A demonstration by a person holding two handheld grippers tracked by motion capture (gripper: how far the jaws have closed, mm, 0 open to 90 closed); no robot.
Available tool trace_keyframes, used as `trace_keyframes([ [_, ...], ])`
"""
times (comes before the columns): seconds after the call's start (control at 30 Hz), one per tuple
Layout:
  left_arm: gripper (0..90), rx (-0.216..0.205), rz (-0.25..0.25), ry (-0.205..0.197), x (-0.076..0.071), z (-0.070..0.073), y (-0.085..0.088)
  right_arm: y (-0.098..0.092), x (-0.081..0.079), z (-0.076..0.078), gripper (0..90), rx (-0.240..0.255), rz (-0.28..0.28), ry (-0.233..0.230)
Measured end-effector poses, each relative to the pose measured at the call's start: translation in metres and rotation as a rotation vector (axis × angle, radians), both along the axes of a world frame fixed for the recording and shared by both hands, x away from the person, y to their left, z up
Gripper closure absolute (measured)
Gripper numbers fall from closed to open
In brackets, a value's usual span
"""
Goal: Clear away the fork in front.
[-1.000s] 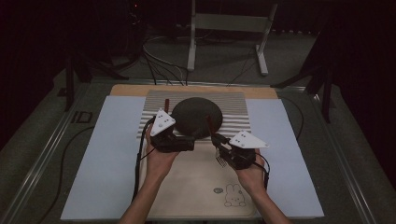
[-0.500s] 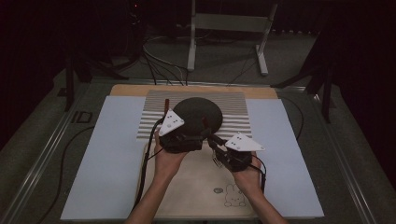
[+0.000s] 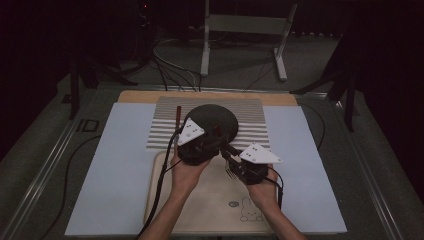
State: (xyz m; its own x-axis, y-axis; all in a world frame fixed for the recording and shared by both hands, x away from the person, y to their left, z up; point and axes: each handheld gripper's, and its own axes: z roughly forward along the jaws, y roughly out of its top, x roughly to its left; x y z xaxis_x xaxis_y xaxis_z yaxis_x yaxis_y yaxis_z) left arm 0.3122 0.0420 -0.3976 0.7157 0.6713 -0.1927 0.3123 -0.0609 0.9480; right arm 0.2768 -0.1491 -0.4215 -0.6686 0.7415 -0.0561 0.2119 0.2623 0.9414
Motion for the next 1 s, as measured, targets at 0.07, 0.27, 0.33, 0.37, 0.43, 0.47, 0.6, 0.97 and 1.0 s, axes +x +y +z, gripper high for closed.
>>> trace_keyframes([
  [0.07, 67.6, -0.008, -0.012, 0.002, 0.0, 0.0, -0.001, 0.0, -0.001, 0.0, 77.5, -0.004, -0.003, -0.009],
  [0.27, 79.7, -0.022, -0.046, -0.004, -0.001, 0.0, -0.001, 0.001, -0.002, 0.001, 77.5, 0.009, -0.006, -0.005],
  [0.33, 80.6, -0.013, -0.042, -0.01, -0.002, 0.0, -0.002, 0.001, -0.001, 0.001, 77.4, 0.013, -0.004, -0.002],
  [0.37, 80.6, -0.01, -0.041, -0.013, -0.002, 0.0, -0.002, 0.001, -0.001, 0.001, 77.3, 0.017, -0.001, 0.001],
  [0.43, 80.7, -0.006, -0.039, -0.007, -0.001, 0.001, 0.0, -0.001, 0.0, 0.001, 73.1, 0.038, 0.013, 0.017],
  [0.47, 80.7, -0.005, -0.033, -0.006, -0.001, 0.001, 0.0, -0.002, 0.0, 0.001, 65.9, 0.05, 0.013, 0.016],
  [0.6, 80.8, -0.009, -0.023, -0.001, 0.0, 0.002, 0.005, -0.004, 0.003, 0.004, 40.1, 0.063, 0.026, 0.035],
  [0.97, 80.7, -0.004, -0.008, 0.019, 0.004, 0.007, 0.026, -0.012, 0.01, 0.002, 13.9, 0.038, -0.005, 0.08],
  [1.0, 80.7, -0.007, -0.007, 0.021, 0.004, 0.007, 0.028, -0.014, 0.011, 0.002, 13.5, 0.034, -0.011, 0.083],
])
